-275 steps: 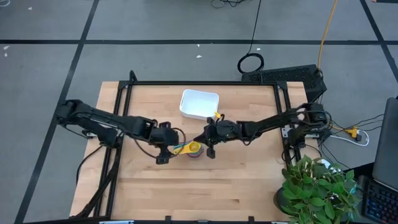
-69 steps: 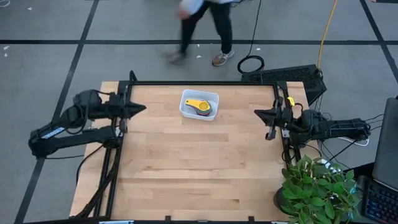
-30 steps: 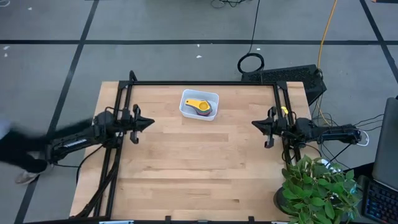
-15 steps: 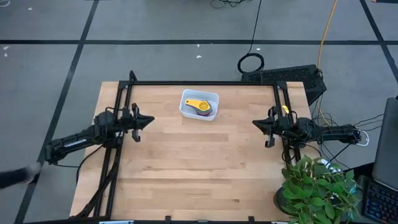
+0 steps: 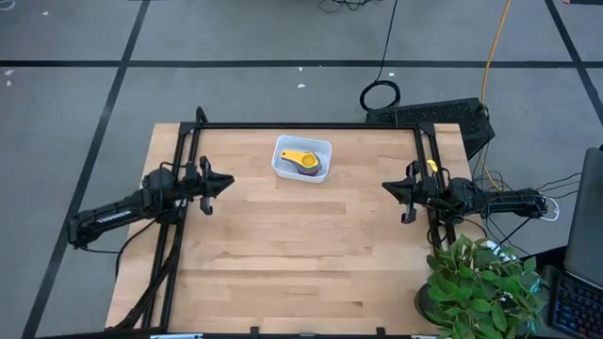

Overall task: Nest measuring cups in basket
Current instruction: Return to Home Position

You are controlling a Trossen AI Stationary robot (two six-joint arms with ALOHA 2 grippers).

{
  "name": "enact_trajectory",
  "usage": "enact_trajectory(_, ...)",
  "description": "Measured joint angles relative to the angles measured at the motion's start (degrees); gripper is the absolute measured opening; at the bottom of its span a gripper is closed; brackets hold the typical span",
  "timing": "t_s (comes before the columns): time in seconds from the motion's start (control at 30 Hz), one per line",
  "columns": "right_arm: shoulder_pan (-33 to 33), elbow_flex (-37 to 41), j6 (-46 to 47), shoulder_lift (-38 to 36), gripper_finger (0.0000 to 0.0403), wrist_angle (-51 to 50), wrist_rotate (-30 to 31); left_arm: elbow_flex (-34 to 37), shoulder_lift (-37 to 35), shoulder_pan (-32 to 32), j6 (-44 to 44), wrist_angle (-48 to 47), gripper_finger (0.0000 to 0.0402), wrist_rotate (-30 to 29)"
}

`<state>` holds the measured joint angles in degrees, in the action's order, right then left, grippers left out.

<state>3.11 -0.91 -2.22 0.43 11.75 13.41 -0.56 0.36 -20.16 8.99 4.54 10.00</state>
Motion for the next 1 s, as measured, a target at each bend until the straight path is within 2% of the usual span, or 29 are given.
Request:
enact_trajectory(0.4,0.00,0.04,0.01,0.00,0.0000,0.00,-0.02,0.00,0.00,0.00,0.02,0.00,0.0040,0.00)
enact_trajectory(1.0,-0.02,0.04,0.02,0.00,0.0000,0.00,0.00,-0.02,0.00,0.00,0.00,0.00,0.0040,0.02)
